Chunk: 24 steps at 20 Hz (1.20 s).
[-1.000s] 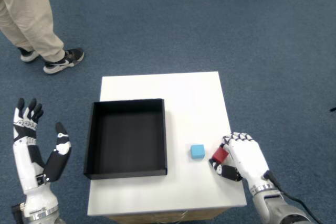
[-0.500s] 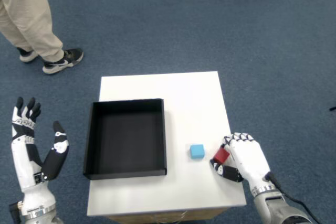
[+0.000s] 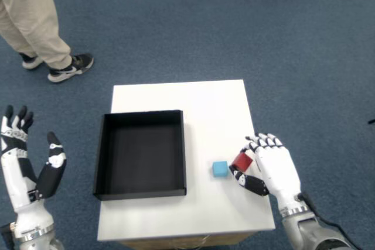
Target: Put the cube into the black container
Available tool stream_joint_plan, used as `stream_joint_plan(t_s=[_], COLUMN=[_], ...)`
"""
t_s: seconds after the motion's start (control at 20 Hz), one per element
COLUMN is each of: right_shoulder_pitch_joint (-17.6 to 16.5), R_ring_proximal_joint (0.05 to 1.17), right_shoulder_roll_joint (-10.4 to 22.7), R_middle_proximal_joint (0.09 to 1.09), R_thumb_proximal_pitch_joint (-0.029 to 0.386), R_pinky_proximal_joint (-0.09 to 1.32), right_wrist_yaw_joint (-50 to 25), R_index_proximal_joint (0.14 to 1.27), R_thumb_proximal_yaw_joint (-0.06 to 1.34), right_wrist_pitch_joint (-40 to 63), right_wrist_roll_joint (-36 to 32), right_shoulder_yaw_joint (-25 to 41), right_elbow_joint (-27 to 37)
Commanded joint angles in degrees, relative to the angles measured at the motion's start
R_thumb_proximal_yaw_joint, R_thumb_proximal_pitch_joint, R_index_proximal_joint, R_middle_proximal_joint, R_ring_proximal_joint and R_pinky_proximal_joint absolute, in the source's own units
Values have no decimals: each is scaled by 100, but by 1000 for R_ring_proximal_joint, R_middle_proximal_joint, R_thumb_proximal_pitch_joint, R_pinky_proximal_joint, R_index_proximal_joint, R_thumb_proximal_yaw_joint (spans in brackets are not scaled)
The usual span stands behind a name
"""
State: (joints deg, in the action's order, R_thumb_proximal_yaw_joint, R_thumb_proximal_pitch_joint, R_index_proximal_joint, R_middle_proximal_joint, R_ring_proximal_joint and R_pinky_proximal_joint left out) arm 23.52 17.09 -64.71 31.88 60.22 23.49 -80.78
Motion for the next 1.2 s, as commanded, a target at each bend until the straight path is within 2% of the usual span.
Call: stream_joint_plan(t_s=[0.05, 0.25, 0.4, 0.5, 0.65, 0.85, 1.05, 1.2], right_shoulder_pitch_joint=[173, 270, 307, 261, 207, 151, 286, 453], R_ring_proximal_joint=[286, 284, 283, 284, 284, 279, 278, 272], right_shoulder_roll_joint=[213, 363, 447, 488, 440, 300, -44, -457], R_middle_proximal_joint=[368, 368, 369, 372, 372, 371, 373, 368], R_thumb_proximal_pitch_joint=[154, 151, 149, 151, 152, 153, 155, 159], R_pinky_proximal_joint=[257, 250, 244, 242, 236, 227, 223, 217], right_wrist_yaw_joint=[-833, -1794, -2499, -2550, -2255, -1473, -666, -92], R_index_proximal_joint=[1101, 1101, 1102, 1109, 1107, 1103, 1101, 1094], R_thumb_proximal_yaw_joint=[1250, 1245, 1244, 1250, 1247, 1247, 1249, 1248], right_wrist_pitch_joint=[449, 829, 902, 861, 755, 552, 209, -31], right_wrist_roll_joint=[51, 361, 663, 716, 657, 430, 263, 177], right_shoulder_yaw_joint=[54, 283, 472, 492, 461, 372, 328, 368], right_elbow_joint=[352, 896, 1946, 2365, 2939, 3454, 3795, 3654])
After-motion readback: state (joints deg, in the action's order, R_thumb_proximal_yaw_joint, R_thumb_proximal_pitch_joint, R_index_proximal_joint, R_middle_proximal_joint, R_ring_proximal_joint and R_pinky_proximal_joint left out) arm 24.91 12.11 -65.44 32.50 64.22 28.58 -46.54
